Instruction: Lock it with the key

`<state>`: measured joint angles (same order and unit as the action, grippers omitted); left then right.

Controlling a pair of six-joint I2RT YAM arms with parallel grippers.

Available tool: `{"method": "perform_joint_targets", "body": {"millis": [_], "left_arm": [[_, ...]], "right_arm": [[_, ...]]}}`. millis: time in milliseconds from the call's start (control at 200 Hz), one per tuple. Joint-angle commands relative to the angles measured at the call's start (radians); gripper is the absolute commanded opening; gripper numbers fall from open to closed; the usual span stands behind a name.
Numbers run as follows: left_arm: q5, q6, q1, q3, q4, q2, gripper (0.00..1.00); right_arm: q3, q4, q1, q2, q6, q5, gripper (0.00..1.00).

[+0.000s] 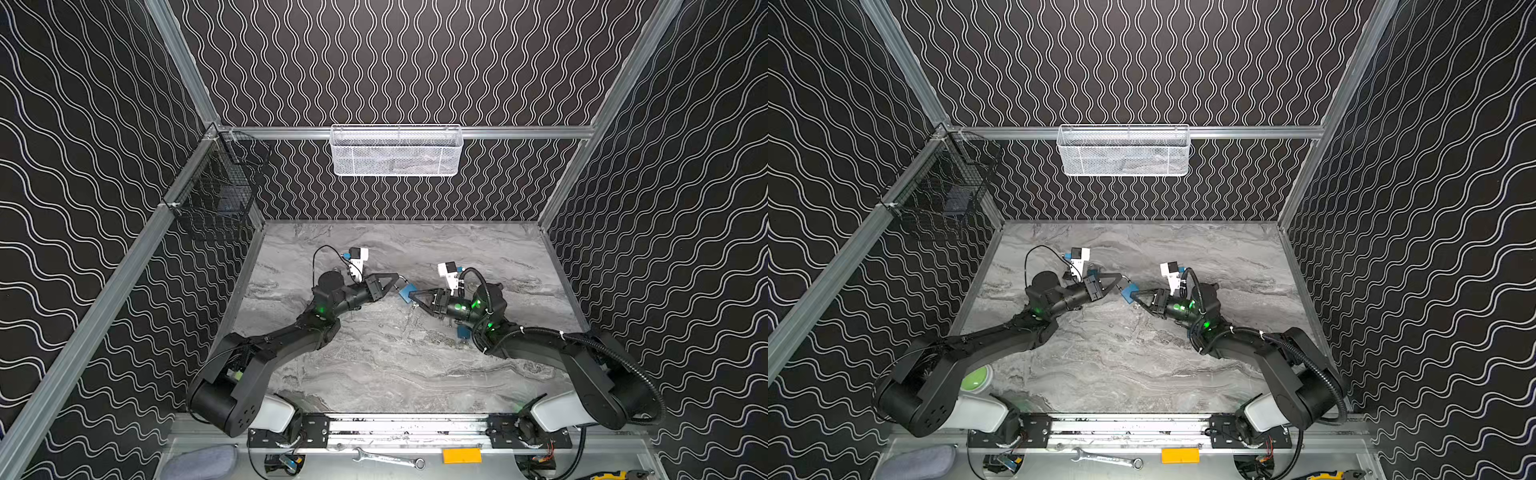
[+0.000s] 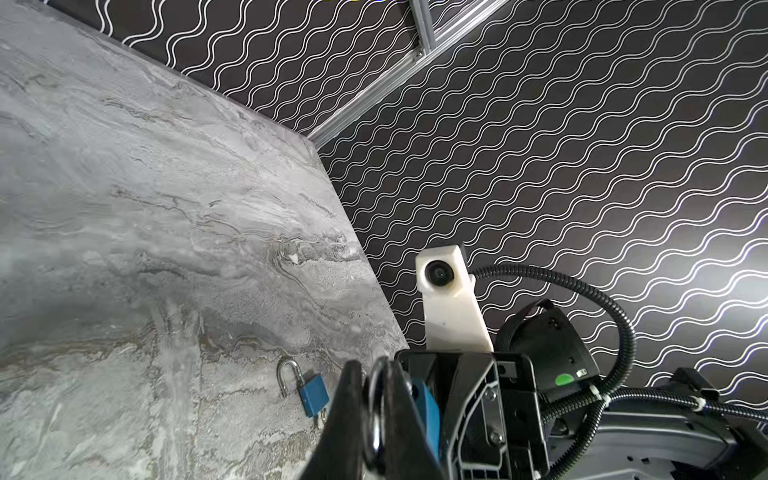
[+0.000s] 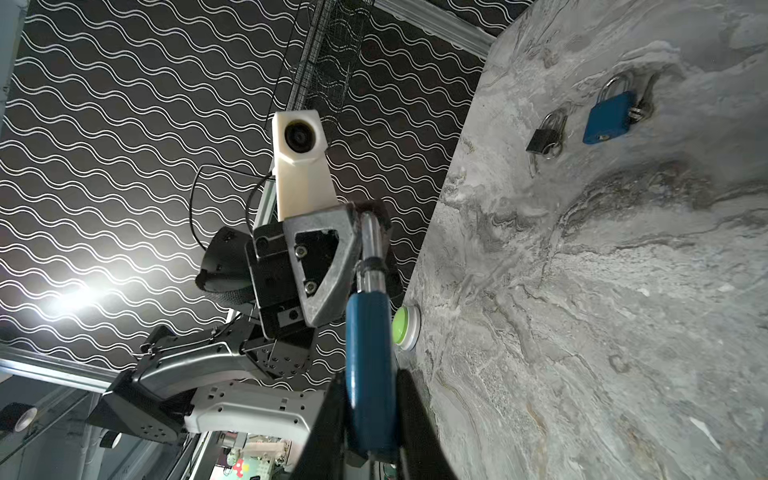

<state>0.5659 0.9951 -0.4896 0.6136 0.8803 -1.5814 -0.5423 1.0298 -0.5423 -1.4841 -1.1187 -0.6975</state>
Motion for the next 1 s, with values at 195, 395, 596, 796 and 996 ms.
{"method": "perform_joint_targets", "body": {"millis": [195, 395, 596, 796, 996], "left_arm": [[0.309, 0.019, -0.021, -0.034, 0.118, 0.037, 0.00], [0.305, 0.012, -0.024, -0.053, 0.126, 0.054, 0.00], [0.304, 0.024, -0.020, -0.060, 0.160, 0.046, 0.00], [0.288, 0.050, 0.018, -0.080, 0.198, 0.050, 0.00], [0.296, 0.071, 0.020, -0.068, 0.235, 0.046, 0.00]], "right_arm": [[-0.049, 0.008, 0.006, -0.029, 0.022, 0.063, 0.00], [-0.050, 0.046, 0.009, -0.047, -0.007, 0.052, 0.00], [-0.031, 0.062, 0.012, -0.035, -0.012, 0.058, 0.00], [-0.015, 0.060, 0.015, -0.019, -0.006, 0.060, 0.00], [-0.001, 0.106, 0.016, -0.036, -0.019, 0.047, 0.00]]}}
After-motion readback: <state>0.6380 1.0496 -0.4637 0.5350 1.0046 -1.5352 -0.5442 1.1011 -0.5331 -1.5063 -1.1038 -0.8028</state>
